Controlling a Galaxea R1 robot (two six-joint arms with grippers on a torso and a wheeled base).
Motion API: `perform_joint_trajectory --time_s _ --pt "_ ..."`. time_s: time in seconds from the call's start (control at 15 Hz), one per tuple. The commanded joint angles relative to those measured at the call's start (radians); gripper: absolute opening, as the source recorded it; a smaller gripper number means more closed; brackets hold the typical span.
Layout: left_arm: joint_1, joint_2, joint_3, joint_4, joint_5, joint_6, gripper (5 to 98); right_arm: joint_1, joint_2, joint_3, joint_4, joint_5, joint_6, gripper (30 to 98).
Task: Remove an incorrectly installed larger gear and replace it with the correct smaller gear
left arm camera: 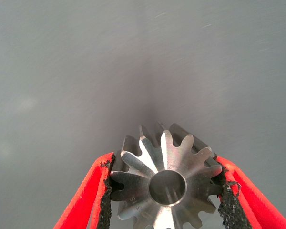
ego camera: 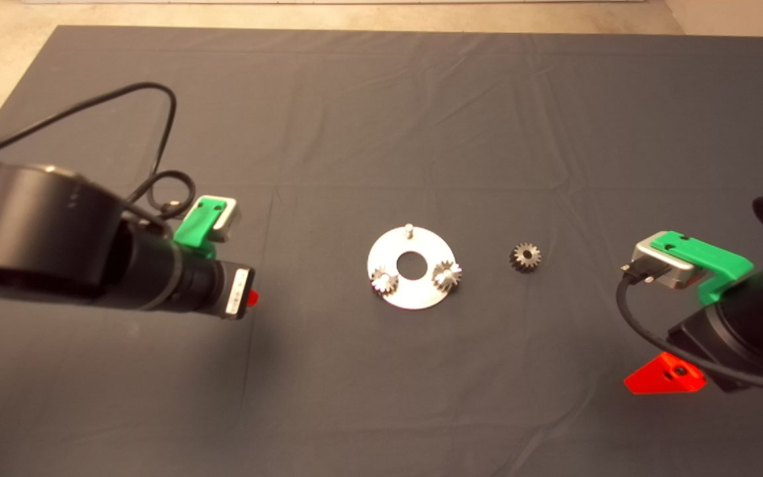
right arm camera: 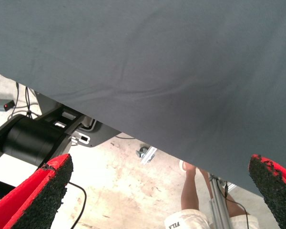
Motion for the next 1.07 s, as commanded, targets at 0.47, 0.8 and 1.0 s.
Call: perform_joint_trajectory --time_s 0.47,0.8,1.0 --pt "0.104 0.099 -0.02 0.166 0.093 -0.137 45.4 0.019 0.001 0.003 0.034 0.001 0.006 97.7" --pt "0.107 0.225 -0.097 0.192 0.095 -0.157 45.4 0.019 0.0 0.003 0.034 0.001 0.006 97.7" --pt "0.159 0.235 -0.101 0.262 0.101 -0.18 45.4 0.02 0.001 0.002 0.033 0.001 0.006 97.7"
